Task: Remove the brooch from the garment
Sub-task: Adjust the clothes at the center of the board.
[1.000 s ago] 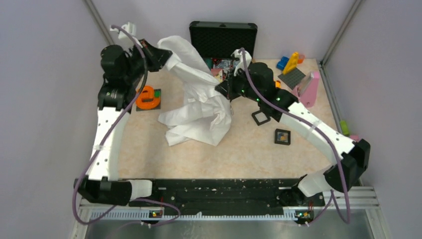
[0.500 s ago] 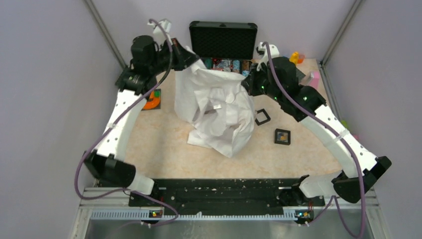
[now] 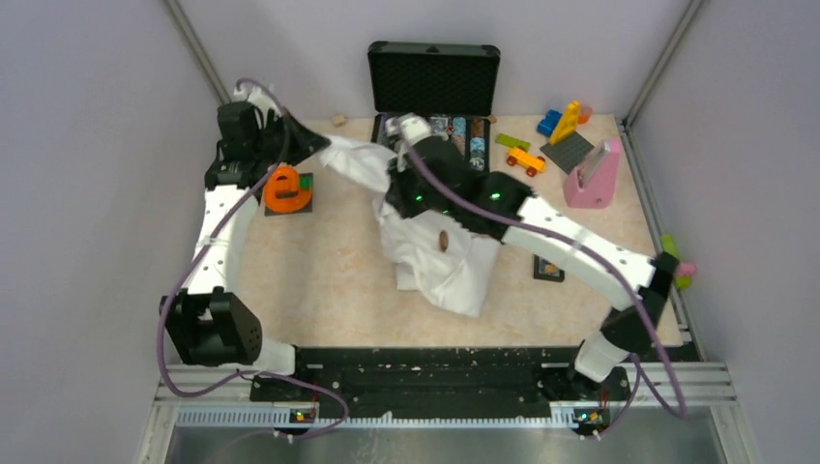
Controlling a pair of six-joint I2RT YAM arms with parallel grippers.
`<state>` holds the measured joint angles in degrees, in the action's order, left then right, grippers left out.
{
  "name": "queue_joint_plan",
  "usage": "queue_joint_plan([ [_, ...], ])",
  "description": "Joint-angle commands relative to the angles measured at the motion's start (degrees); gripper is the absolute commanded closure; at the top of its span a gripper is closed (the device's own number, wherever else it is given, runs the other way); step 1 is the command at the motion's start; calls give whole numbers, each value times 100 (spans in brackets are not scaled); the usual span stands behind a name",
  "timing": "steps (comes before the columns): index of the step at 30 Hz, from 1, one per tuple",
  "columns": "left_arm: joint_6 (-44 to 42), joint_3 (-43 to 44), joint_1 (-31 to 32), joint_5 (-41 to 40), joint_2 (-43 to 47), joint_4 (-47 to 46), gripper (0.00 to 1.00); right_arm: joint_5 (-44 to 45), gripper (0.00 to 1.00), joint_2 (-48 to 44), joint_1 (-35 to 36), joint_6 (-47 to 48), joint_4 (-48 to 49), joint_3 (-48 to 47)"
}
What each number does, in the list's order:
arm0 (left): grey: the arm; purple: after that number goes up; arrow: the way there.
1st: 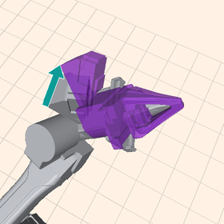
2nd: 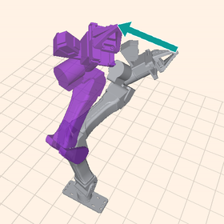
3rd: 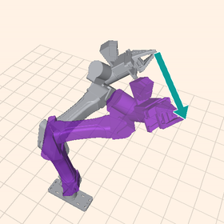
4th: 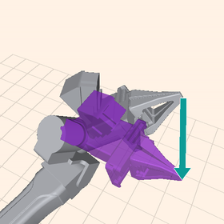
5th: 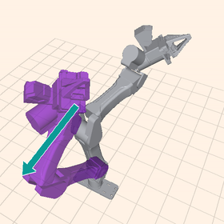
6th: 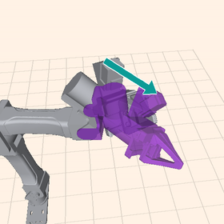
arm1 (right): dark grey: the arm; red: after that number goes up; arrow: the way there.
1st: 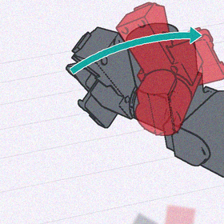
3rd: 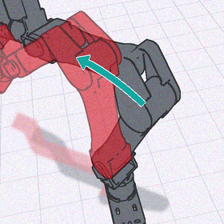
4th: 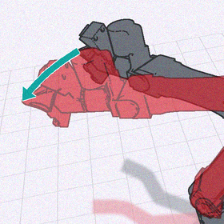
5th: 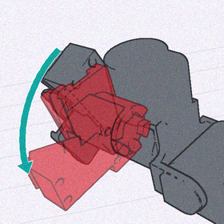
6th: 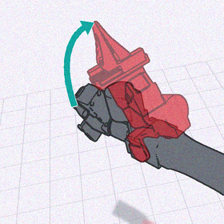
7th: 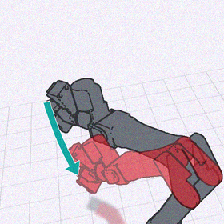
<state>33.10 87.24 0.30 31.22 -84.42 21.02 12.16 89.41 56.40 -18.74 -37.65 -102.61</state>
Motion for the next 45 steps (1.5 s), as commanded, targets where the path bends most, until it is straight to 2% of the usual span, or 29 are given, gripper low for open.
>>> queue_joint_plan([
  [1, -134, -1334, -631, -863, 300, -311, 100, -597, 86, 1143, 500, -55, 379, 123],
  [2, -171, -1552, -663, -1156, 320, -370, 100, -759, 62, 1296, 511, -71, 415, 144],
  [3, -190, -1819, -671, -1317, 293, -506, 100, -716, 43, 1389, 504, -151, 435, 225],
  [4, -179, -1920, -671, -1339, 231, -652, 100, -623, 31, 1406, 508, -187, 479, 340],
  [6, -95, -2034, -663, -1261, 16, -779, 99, -533, 20, 1259, 457, -208, 654, 730],
  [7, -67, -2037, -655, -1262, -77, -790, 95, -564, 19, 1115, 414, -228, 783, 1019],
  [9, -66, -1996, -633, -1386, -203, -732, 78, -687, 19, 732, 299, -258, 1055, 1707],
  [11, -207, -1834, -532, -1810, -189, -381, 53, -802, 23, 342, 213, -276, 1308, 2445],
  [13, -407, -1651, -336, -2310, -69, 49, 17, -946, 27, -48, 180, -281, 1526, 3138],
  [14, -493, -1593, -222, -2445, 30, 255, 10, -1007, 29, -177, 172, -323, 1628, 3450],
  [17, -707, -1758, 264, -2783, 676, 538, 7, -1337, 39, -464, 176, -440, 1966, 4174],
  [20, -910, -2321, 1045, -2914, 1514, 509, 9, -1462, 41, -585, 182, -592, 2303, 4637],
  [22, -887, -2658, 1587, -2707, 1863, 604, 11, -1529, 41, -541, 170, -657, 2461, 4762],
  [25, -732, -3328, 2253, -2441, 2065, 742, 12, -1582, 41, -398, 178, -770, 2722, 4926],
  [28, -566, -4075, 2536, -2272, 2157, 357, 9, -1604, 43, -179, 172, -887, 2948, 5074],
  [31, -363, -4606, 2593, -2072, 1932, -310, 8, -1363, 51, 77, 172, -975, 2735, 5046],
  [35, -276, -4811, 2615, -2010, 1304, -963, 8, -724, 53, 184, 173, -1142, 2355, 5138],
  [36, -303, -4807, 2616, -1940, 1130, -1076, 9, -557, 57, 183, 170, -1230, 2249, 5177],
  [39, -352, -4732, 2611, -1773, 664, -1268, 12, -267, 80, 160, 88, -1467, 2004, 5370],
  [41, -309, -4719, 2616, -1788, 395, -1395, 13, -186, 100, 140, 8, -1647, 1923, 5549],
  [43, -201, -4680, 2600, -1931, 76, -1485, 14, -169, 100, 86, -74, -1741, 1922, 5738],
  [45, 75, -4628, 2555, -2291, -107, -1530, 22, -146, 100, 4, -146, -1788, 1924, 5887],
])
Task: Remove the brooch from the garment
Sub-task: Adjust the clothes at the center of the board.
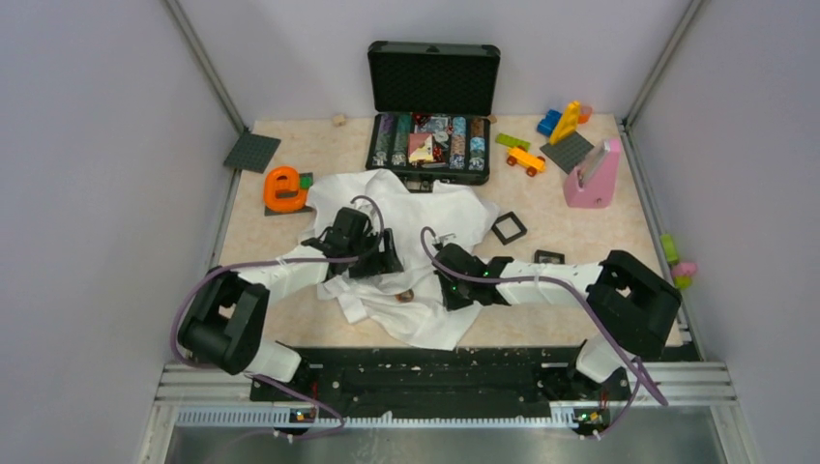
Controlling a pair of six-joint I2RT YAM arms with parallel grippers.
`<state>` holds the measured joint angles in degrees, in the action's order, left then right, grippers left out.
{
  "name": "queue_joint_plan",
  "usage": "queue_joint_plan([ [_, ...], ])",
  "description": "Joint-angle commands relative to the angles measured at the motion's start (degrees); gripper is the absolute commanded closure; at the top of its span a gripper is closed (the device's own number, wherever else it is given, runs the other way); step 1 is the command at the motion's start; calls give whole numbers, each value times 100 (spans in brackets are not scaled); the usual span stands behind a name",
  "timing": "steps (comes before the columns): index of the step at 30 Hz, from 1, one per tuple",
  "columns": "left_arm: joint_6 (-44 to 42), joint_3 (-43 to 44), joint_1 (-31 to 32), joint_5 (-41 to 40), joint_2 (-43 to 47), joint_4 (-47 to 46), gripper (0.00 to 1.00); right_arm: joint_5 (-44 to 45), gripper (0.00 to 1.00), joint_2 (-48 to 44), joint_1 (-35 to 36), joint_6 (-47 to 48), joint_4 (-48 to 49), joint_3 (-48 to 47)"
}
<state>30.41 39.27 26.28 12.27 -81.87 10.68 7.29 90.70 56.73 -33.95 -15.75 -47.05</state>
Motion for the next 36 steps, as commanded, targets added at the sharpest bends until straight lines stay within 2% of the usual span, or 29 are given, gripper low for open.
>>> queue_joint_plan([
  [1, 510, 113, -66, -653, -353, -584, 26, 365, 100, -188, -208, -266, -269, 381],
  [6, 910, -248, -79, -1716, -172, -1256, 28, 203, 100, -681, -241, 49, -361, 434],
  [10, 901, 243, -97, -2404, -467, -768, 26, -411, 100, -1110, -241, 332, -279, 497],
  [13, 814, 753, -108, -2660, -696, -338, 22, -439, 100, -1321, -241, 533, -468, 368],
  [17, 687, 967, -98, -2681, -370, -228, 20, -485, 95, -1539, -266, 543, -553, 188],
  [20, 313, 975, -76, -2208, 256, -270, 19, -864, 83, -1574, -285, 526, -282, 120],
  [24, -244, 934, 94, -986, 893, -210, 18, -787, 43, -1419, -285, 386, -26, -70],
  [25, -313, 932, 154, -768, 968, -90, 18, -620, 38, -1346, -305, 310, -31, -136],
  [29, -479, 848, 598, -140, 944, 434, 21, -365, 36, -1085, -691, 11, 85, -270],
  [32, -579, 517, 906, 42, 925, 352, 20, -686, 37, -958, -1079, 28, 579, -165],
  [36, -469, 42, 1001, 60, 987, 1, 21, -1362, 38, -474, -1452, 155, 1069, -288],
])
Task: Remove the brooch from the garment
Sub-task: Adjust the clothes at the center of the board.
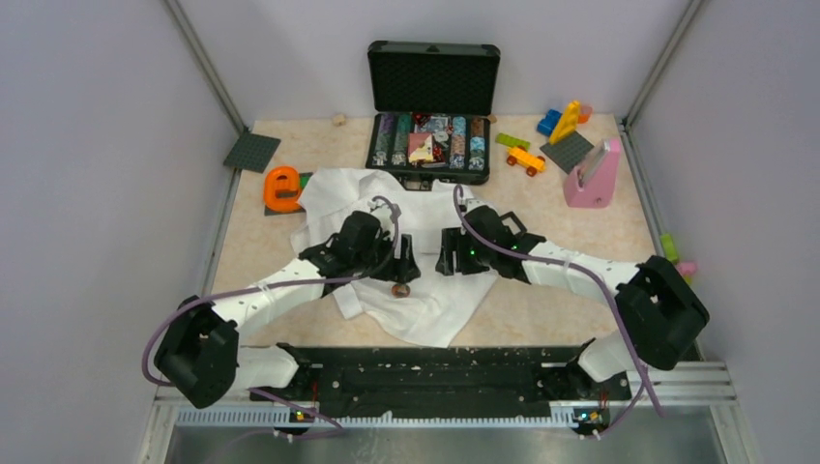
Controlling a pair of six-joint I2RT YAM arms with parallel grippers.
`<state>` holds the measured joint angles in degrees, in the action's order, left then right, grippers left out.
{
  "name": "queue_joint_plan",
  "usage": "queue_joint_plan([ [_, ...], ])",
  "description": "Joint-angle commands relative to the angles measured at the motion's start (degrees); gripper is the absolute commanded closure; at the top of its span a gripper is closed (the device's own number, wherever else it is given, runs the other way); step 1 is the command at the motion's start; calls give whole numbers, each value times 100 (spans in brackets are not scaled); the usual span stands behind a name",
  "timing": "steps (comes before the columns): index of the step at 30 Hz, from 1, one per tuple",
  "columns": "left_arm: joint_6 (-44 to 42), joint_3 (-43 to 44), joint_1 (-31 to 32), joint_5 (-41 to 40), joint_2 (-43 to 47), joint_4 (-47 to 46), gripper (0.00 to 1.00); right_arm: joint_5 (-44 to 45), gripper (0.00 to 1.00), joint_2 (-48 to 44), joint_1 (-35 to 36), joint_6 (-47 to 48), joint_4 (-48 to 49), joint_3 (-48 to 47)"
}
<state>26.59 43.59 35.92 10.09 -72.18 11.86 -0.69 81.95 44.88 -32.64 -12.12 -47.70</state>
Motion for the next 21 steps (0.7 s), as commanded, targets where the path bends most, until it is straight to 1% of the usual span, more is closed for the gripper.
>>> queue_joint_plan([
  [1, -50, -455, 42, 272, 22, -159, 22, -686, 39, 564, -318, 45, 757, -305],
  [2, -6, -497, 40, 240, 8, -173, 25, -811, 40, 727, -336, 72, 809, -399],
  [4, 84, -573, 42, 161, -16, -167, 27, -1033, 41, 1036, -340, 83, 989, -531],
  [5, 136, -607, 38, 138, -26, -166, 27, -1092, 42, 1179, -344, 45, 1052, -615],
  [6, 198, -664, 42, 150, -5, -189, 26, -1159, 45, 1344, -360, 22, 1084, -724],
  [7, 250, -750, 38, 201, 43, -250, 25, -1232, 52, 1498, -399, 0, 1108, -828],
  [8, 284, -839, 39, 286, 111, -329, 24, -1332, 63, 1628, -434, -22, 1148, -934],
  [10, 355, -1007, 42, 257, 254, -386, 22, -1515, 89, 1814, -525, -63, 1278, -1124],
  [11, 367, -1056, 45, 71, 277, -271, 21, -1513, 98, 1894, -579, -97, 1295, -1229],
  [12, 369, -1048, 39, -111, 251, -128, 20, -1453, 100, 1935, -649, -107, 1234, -1385],
  [15, 427, -912, 32, -476, -65, 258, 20, -1129, 100, 1947, -884, -141, 980, -1648],
  [18, 503, -847, 34, -607, -446, 205, 21, -867, 100, 1803, -972, -13, 974, -1724],
  [19, 519, -857, 35, -604, -544, 127, 21, -885, 98, 1769, -977, 59, 945, -1743],
  [21, 519, -903, 40, -499, -677, -93, 21, -1023, 80, 1718, -973, 204, 797, -1790],
])
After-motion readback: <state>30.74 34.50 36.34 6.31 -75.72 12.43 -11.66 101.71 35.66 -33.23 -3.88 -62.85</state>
